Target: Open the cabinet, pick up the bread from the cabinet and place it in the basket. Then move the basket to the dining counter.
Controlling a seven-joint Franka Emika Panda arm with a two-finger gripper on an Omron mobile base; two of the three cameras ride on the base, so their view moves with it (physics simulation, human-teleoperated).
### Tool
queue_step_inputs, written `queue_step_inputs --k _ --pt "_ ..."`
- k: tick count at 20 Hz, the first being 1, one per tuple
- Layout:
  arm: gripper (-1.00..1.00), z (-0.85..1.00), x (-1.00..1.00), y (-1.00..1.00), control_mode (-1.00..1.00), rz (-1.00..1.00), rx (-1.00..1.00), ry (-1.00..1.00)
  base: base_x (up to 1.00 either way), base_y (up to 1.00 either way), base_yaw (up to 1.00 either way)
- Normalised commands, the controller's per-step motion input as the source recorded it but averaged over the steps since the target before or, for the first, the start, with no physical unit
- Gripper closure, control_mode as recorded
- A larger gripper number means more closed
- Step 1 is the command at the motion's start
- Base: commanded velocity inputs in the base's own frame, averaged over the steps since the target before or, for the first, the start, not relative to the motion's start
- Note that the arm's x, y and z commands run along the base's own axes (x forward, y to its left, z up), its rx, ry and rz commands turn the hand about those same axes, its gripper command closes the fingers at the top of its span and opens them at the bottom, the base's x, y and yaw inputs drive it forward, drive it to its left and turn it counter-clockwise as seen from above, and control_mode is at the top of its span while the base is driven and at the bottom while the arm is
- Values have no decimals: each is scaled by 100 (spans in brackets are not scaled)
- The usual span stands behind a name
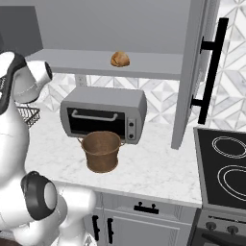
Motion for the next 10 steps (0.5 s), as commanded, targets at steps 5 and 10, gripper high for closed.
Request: queue_step_inputs --k 5,10 --pt "-100 0 -4 99 -100 -1 -8 0 0 0 0" --pt "-100 -18 7 -10 -100 -15 4 2 0 0 0"
